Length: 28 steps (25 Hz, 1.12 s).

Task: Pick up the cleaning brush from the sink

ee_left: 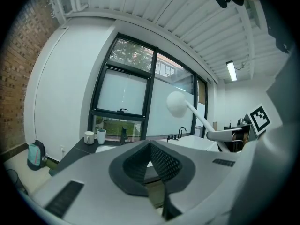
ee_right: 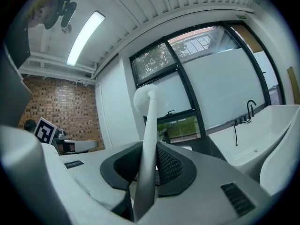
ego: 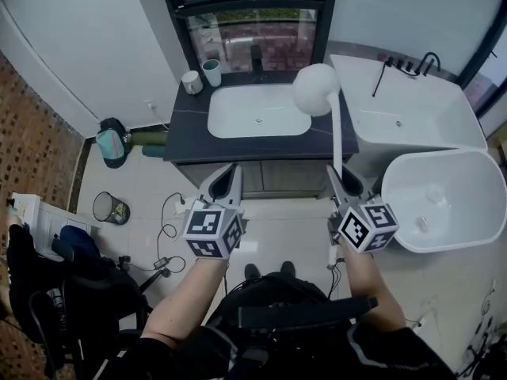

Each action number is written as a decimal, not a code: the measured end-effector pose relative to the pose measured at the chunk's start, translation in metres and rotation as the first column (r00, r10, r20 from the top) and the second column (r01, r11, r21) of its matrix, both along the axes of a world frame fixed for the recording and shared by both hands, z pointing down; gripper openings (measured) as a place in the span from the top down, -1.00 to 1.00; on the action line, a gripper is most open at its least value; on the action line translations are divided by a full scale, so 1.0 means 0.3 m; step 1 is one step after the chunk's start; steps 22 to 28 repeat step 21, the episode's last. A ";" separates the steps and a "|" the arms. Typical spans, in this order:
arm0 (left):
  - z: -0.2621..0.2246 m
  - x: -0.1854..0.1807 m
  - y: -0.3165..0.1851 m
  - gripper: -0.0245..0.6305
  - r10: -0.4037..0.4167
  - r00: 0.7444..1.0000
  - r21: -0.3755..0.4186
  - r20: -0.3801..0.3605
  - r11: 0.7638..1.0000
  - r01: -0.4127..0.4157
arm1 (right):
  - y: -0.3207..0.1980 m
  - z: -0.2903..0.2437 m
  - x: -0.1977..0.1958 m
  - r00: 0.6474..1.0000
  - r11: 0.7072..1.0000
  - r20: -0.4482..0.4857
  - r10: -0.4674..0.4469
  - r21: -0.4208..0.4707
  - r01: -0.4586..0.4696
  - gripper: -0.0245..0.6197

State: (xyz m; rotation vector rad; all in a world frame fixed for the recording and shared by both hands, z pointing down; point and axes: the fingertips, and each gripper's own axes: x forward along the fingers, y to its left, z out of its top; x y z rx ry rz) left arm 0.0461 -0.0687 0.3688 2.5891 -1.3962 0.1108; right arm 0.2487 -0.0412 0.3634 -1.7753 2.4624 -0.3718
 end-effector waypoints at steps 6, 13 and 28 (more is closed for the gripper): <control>0.016 -0.009 0.001 0.92 0.011 1.000 -0.018 -0.011 1.000 -0.011 | 0.013 -0.009 -0.007 1.000 1.000 -0.013 0.010 0.011 -0.009 0.76; -0.001 -0.015 -0.016 0.92 0.018 1.000 -0.008 -0.011 1.000 -0.018 | 0.010 -0.020 0.011 0.999 0.999 -0.019 0.038 0.011 -0.038 0.76; -0.009 -0.006 -0.030 0.92 0.024 1.000 0.006 -0.007 1.000 -0.024 | -0.002 -0.023 0.008 0.999 0.999 -0.033 0.039 0.021 -0.038 0.76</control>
